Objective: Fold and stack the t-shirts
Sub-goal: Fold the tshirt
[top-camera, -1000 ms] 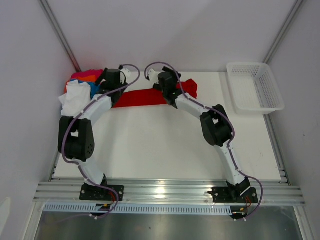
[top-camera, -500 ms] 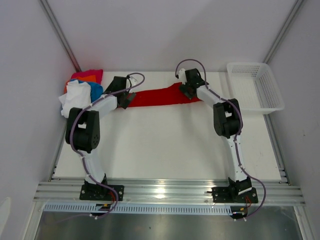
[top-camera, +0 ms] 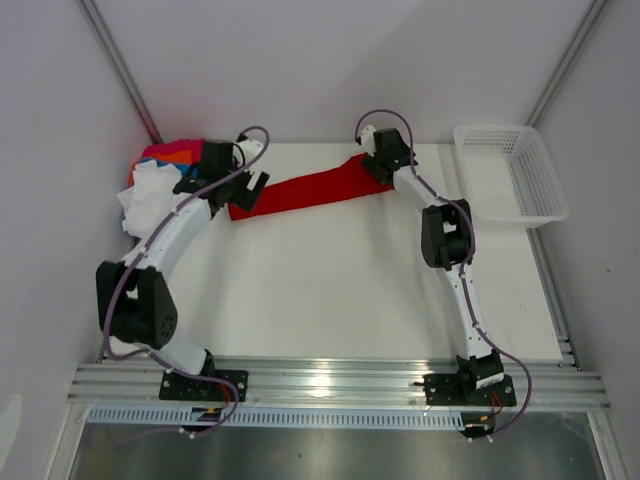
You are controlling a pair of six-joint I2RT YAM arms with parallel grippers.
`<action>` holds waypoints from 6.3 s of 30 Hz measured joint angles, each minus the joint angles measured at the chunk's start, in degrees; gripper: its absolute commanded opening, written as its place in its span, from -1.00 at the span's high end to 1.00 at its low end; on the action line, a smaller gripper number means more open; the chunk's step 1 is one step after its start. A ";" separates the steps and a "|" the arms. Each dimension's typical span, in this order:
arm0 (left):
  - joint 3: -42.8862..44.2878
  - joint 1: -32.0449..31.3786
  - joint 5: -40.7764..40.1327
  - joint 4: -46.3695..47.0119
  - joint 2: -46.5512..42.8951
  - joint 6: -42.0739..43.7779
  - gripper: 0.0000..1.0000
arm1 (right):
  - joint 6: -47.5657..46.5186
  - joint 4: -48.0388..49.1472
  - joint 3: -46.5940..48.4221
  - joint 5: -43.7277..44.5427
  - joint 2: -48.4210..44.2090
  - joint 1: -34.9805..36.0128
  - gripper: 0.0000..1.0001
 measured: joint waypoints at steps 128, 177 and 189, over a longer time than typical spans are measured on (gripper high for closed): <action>-9.73 9.09 10.84 0.28 -21.62 -7.26 -0.98 | -10.78 -43.67 -37.90 -39.56 -28.76 7.76 -0.69; -6.01 9.14 12.81 -1.66 -18.93 -7.39 -0.98 | 0.09 1.38 -6.47 -4.31 -4.24 4.39 -0.91; -6.97 9.16 12.37 -1.68 -19.02 -7.37 -0.98 | -17.14 25.57 8.59 7.82 12.70 10.12 -0.98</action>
